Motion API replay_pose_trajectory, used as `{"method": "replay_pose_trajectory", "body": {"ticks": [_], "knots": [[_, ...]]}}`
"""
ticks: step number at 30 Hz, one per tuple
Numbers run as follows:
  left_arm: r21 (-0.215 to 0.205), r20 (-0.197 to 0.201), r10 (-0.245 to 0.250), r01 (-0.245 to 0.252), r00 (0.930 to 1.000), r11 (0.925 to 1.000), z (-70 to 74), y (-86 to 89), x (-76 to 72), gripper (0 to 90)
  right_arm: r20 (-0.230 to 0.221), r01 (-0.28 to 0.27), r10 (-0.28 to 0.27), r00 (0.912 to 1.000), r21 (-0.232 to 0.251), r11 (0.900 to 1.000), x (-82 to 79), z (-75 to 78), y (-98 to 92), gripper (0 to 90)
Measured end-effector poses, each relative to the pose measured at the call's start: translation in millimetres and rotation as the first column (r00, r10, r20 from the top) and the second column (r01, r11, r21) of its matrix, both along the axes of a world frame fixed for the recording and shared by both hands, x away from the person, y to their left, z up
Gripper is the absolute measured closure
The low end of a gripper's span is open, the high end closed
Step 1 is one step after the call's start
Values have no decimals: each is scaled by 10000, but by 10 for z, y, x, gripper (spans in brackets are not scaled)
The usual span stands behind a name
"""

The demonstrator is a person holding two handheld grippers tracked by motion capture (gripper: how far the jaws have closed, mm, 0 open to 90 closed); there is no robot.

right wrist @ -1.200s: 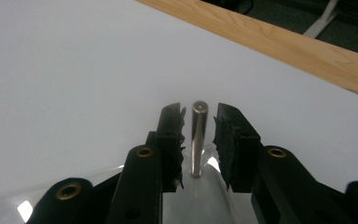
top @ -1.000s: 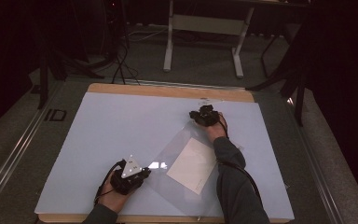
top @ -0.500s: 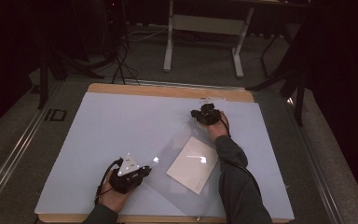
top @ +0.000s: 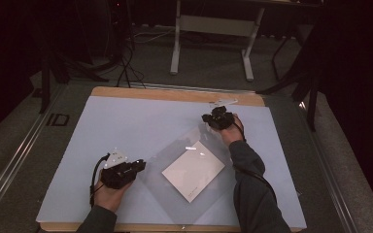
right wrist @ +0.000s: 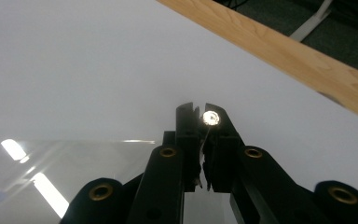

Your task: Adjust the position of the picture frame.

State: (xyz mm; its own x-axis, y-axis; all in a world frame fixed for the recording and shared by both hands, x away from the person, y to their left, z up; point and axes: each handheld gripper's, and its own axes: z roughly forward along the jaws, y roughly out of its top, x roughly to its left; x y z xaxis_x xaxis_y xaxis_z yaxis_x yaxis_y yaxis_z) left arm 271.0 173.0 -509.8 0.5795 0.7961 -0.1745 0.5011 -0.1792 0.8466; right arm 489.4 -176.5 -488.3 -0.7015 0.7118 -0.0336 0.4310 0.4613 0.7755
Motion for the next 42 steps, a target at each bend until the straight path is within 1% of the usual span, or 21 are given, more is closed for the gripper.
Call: {"method": "replay_pose_trajectory", "body": {"ticks": [4,5,8,11,12,14,16,18,19,20,21,23,25,27,30,32,35,38,42], "knots": [[-282,-67,389,-391,9992,9988,76,107,118,809,-67,138,-137,9999,38,9999,-48,57,-24,854],[-280,-34,401,-401,9992,9988,92,129,144,809,-114,219,-218,9997,78,9997,-78,98,-53,855],[-286,-39,660,-661,9978,9974,162,198,272,808,-204,294,-292,9994,121,9995,-108,133,-88,856],[-285,-90,867,-869,9962,9958,236,266,435,805,-340,385,-375,9987,272,9989,-166,162,-151,855],[-235,-134,898,-901,9959,9957,257,284,498,804,-500,443,-426,9978,347,9984,-203,161,-191,856],[-151,-188,967,-970,9951,9952,281,318,618,804,-551,503,-482,9973,376,9980,-222,156,-207,856],[-20,-327,1014,-1016,9943,9948,281,345,743,804,-667,595,-564,9962,449,9972,-257,140,-238,856],[99,-409,1083,-1080,9933,9941,262,361,866,805,-754,612,-580,9955,407,9973,-292,123,-259,855],[127,-475,1132,-1127,9924,9936,248,368,927,804,-743,740,-709,9947,399,9965,-335,107,-275,854],[148,-489,1175,-1169,9919,9930,237,367,971,804,-743,740,-709,9947,399,9965,-335,107,-275,854],[224,-595,1240,-1228,9905,9922,222,363,1045,804,-766,803,-779,9940,292,9963,-370,90,-289,854],[332,-720,1318,-1297,9887,9910,196,351,1153,805,-768,822,-801,9938,241,9963,-382,82,-294,853],[452,-814,1331,-1297,9878,9905,174,325,1240,807,-810,845,-830,9933,145,9963,-403,58,-316,853],[578,-861,1395,-1348,9865,9892,152,293,1303,807,-720,954,-946,9929,71,9954,-414,45,-334,851],[762,-1010,1537,-1463,9829,9863,109,248,1379,809,-733,1085,-1083,9914,-13,9941,-413,31,-353,847],[644,-1116,1578,-1513,9811,9864,68,239,1421,811,-715,1113,-1111,9912,-20,9938,-415,30,-368,845],[628,-1187,1640,-1574,9793,9855,37,198,1451,811,-802,1186,-1183,9897,-20,9929,-421,13,-396,845],[730,-1211,1518,-1437,9810,9869,25,153,1454,812,-905,1292,-1286,9876,6,9916,-432,-37,-459,845],[711,-1249,1361,-1280,9828,9892,-9,115,1460,813,-987,1381,-1375,9856,-9,9904,-435,-51,-494,845]]}}
